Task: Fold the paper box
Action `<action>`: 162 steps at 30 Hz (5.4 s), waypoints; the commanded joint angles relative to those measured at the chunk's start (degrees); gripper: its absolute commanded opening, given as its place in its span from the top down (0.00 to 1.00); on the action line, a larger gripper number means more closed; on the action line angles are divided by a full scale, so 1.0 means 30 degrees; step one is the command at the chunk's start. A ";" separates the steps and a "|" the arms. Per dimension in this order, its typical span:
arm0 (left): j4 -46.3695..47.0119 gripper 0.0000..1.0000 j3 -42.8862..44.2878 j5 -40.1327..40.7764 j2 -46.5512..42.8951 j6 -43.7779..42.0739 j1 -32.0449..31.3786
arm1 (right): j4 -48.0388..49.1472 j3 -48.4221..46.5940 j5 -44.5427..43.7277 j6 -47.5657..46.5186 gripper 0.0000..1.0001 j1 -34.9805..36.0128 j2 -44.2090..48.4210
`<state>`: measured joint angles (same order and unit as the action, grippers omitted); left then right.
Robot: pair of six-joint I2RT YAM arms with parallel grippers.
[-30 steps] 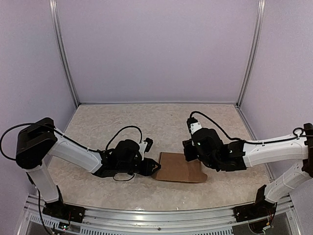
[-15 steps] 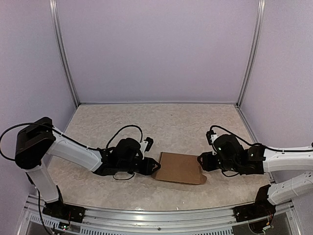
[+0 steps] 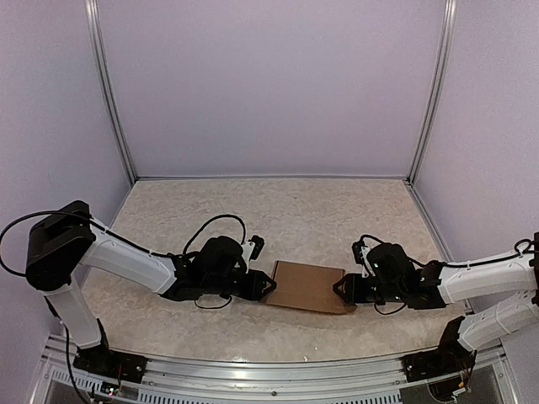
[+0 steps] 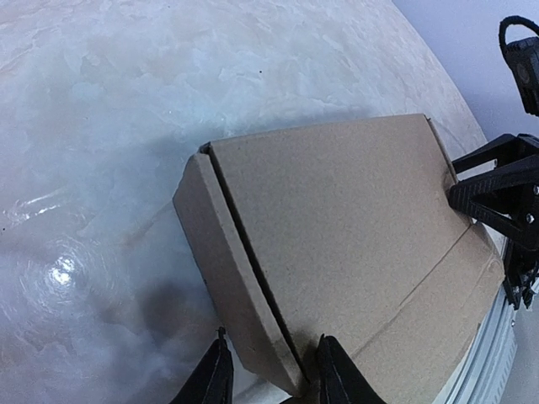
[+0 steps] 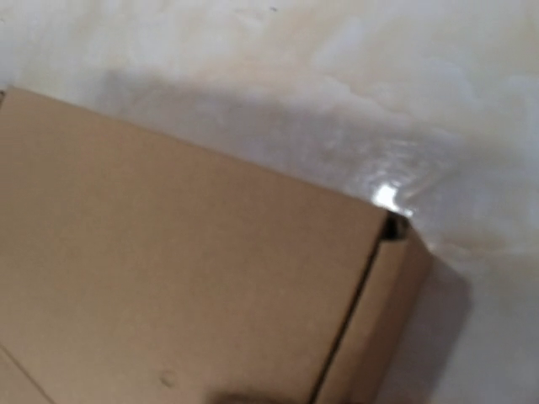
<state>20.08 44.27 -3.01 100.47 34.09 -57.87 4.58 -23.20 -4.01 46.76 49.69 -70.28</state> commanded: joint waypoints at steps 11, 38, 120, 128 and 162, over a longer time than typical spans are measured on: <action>-0.1542 0.66 -0.1934 0.0934 -0.2116 0.0914 -0.0155 | -0.0497 -0.0257 0.0813 -0.0945 0.67 -0.0182 -0.0457; -0.1242 0.43 -0.4072 0.2669 -0.6772 0.0437 0.0202 | 0.0979 -0.1885 0.2061 -0.0559 0.75 -0.0568 -0.3189; 1.7277 0.48 -0.6000 -0.6504 0.2518 1.3980 0.1531 | 0.4454 0.0893 0.1807 0.0811 1.00 -0.0535 -0.2586; 1.7395 0.65 -0.6108 -0.6752 0.2387 1.4136 0.1606 | 0.4193 0.0530 0.1959 -0.0191 0.87 -0.0515 -0.1480; 2.0707 1.00 -1.0270 -1.5146 -0.5140 1.9419 0.6198 | -0.2231 -0.4786 0.7090 -2.1967 0.00 -0.0521 0.6923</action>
<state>75.29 13.47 -42.06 87.44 87.94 -40.42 -1.08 -37.76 11.35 -5.74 48.45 -52.23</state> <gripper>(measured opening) 0.507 0.995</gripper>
